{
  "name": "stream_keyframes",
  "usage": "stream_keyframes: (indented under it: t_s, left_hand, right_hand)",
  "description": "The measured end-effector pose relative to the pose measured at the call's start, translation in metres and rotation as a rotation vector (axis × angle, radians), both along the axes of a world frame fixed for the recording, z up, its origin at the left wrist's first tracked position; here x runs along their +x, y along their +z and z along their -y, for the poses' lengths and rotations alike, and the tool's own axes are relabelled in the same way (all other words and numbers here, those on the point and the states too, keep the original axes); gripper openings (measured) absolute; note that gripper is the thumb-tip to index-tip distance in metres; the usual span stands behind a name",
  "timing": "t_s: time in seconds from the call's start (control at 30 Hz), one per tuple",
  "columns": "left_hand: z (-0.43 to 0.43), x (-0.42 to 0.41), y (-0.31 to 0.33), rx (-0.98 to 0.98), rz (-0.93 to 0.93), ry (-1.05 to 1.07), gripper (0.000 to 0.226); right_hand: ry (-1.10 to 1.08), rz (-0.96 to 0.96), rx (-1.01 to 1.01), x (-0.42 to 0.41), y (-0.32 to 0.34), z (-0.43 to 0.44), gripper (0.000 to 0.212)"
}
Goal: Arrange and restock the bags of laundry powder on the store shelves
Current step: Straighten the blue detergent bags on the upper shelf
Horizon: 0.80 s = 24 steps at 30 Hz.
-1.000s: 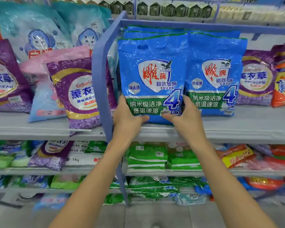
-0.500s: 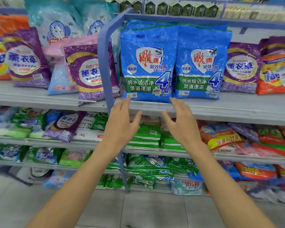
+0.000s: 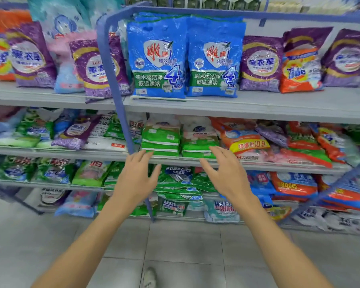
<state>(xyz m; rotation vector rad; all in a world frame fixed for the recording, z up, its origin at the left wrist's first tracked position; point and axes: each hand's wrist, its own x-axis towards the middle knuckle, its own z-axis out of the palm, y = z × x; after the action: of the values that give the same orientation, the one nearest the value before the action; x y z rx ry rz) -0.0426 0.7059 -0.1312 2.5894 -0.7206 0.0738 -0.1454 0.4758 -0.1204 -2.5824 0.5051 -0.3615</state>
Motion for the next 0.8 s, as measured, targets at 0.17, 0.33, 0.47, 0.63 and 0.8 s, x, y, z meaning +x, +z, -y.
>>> stream_keyframes:
  t_s: [0.17, 0.33, 0.47, 0.63, 0.8]
  left_hand:
    - [-0.025, -0.018, 0.002, 0.000, 0.021, 0.032, 0.054]
    - [-0.086, -0.022, 0.015, 0.010, 0.058, 0.152, 0.048]
    - [-0.145, -0.021, 0.023, 0.003, 0.071, 0.283, 0.052]
    - [-0.224, -0.015, 0.022, -0.003, 0.076, 0.406, 0.055]
    - [-0.303, -0.001, 0.016, -0.012, 0.068, 0.469, 0.056]
  right_hand:
    - [0.030, -0.014, 0.031, -0.010, 0.004, -0.019, 0.064]
    - [0.157, 0.003, 0.038, 0.013, 0.011, -0.072, 0.062]
    - [0.286, 0.006, 0.033, 0.039, 0.018, -0.132, 0.061]
    - [0.417, -0.005, 0.033, 0.067, 0.020, -0.211, 0.058]
    - [0.460, -0.011, 0.040, 0.092, 0.021, -0.286, 0.055]
